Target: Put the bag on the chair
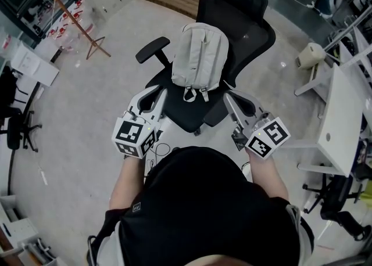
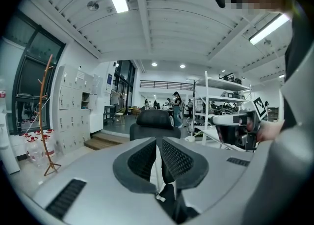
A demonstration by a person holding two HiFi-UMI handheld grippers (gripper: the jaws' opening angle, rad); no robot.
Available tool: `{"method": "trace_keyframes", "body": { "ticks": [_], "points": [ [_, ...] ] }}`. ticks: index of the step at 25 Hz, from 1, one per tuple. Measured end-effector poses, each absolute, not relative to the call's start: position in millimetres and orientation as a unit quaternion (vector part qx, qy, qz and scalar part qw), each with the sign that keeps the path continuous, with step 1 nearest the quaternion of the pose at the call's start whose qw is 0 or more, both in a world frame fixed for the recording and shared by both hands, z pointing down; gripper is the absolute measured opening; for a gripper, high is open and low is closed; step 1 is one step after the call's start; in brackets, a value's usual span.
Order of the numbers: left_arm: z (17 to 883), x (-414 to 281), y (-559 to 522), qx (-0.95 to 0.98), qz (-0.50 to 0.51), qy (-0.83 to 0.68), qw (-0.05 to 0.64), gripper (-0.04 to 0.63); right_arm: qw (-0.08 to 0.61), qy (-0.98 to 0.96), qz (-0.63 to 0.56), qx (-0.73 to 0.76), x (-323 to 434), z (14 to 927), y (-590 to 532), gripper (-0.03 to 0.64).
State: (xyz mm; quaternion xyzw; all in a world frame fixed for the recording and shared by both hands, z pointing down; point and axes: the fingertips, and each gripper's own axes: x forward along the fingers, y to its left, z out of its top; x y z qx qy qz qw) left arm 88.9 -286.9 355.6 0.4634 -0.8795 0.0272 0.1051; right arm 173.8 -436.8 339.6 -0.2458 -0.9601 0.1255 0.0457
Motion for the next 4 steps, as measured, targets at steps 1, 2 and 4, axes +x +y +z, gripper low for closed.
{"method": "trace_keyframes", "body": {
  "ticks": [1, 2, 4],
  "points": [
    [356.4, 88.8, -287.4, 0.464, 0.028, -0.879, 0.105, 0.048, 0.046, -0.96, 0.126, -0.246, 173.5, 340.4, -437.2, 0.028],
    [357.3, 88.7, -288.1, 0.464, 0.03, -0.879, 0.106, 0.048, 0.047, -0.96, 0.127, -0.246, 173.1, 341.3, -437.6, 0.028],
    [359.2, 88.5, -289.8, 0.464, 0.035, -0.879, 0.106, 0.048, 0.047, -0.96, 0.129, -0.245, 172.3, 343.3, -438.6, 0.028]
  ]
}}
